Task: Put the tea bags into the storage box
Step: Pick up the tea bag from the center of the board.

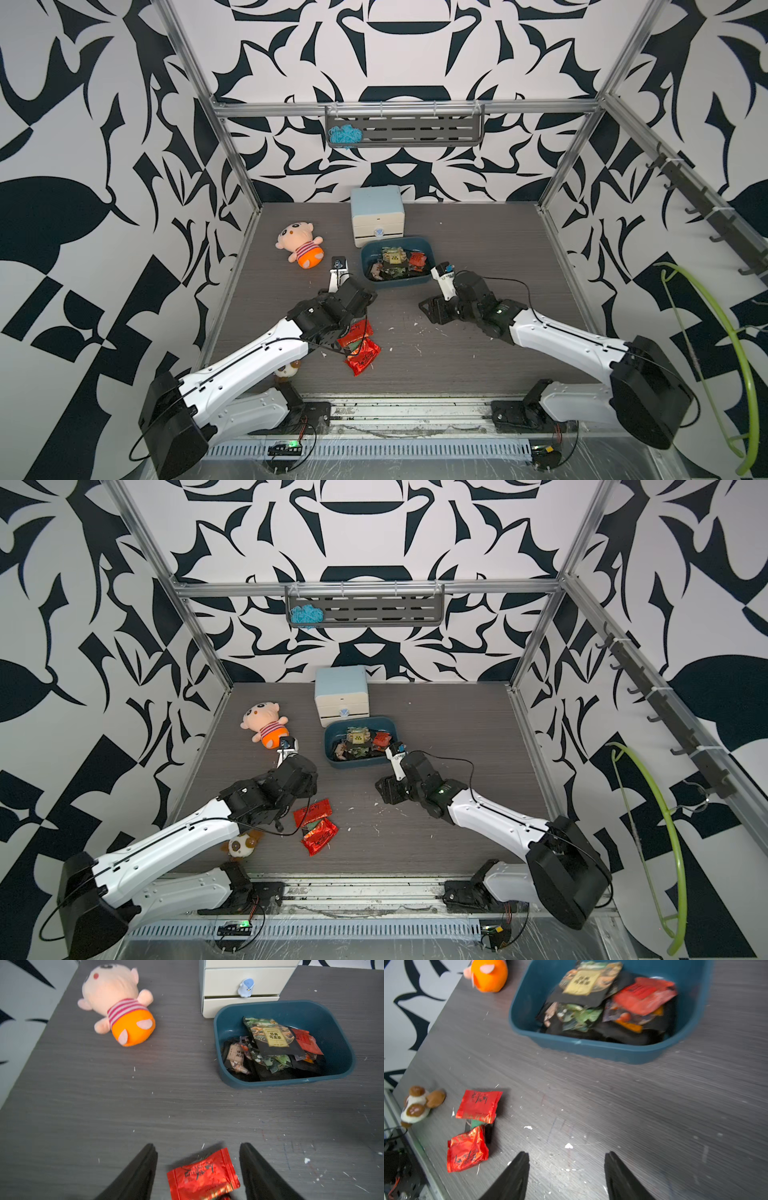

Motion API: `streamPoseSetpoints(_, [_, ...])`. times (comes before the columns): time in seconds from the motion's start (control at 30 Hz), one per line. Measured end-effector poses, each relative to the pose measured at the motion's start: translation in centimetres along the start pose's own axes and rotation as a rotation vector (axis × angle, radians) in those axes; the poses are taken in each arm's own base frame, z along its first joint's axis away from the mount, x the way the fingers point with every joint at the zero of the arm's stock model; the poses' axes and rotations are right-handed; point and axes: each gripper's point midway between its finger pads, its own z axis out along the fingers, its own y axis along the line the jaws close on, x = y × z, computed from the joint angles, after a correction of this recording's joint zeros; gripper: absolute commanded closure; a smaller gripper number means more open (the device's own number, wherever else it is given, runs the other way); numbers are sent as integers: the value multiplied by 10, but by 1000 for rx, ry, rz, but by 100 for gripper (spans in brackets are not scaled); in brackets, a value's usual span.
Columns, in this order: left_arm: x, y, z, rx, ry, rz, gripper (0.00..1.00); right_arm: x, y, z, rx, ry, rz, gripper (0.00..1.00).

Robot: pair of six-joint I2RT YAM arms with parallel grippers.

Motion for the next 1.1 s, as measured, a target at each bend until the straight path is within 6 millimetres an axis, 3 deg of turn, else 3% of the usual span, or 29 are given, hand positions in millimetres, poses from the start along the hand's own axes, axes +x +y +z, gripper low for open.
streamPoseSetpoints(0.2, [31, 18, -18, 98, 55, -166, 31, 18, 18, 20, -34, 49, -50, 37])
streamPoseSetpoints(0.33, [61, 30, -19, 128, 111, -226, 31, 32, 30, 29, -50, 91, -93, 37])
streamPoseSetpoints(0.47, [83, 40, -19, 116, 172, -262, 29, 32, 43, 36, -71, 99, -119, 37])
streamPoseSetpoints(0.63, [91, 44, -21, 109, 201, -307, 28, 29, 61, 51, -96, 113, -143, 37])
streamPoseSetpoints(0.83, [106, 55, -18, 49, 244, -323, 29, 32, 82, 70, -117, 153, -186, 50])
streamPoseSetpoints(1.1, [112, 63, -14, -7, 254, -333, 29, 33, 94, 88, -136, 197, -199, 51])
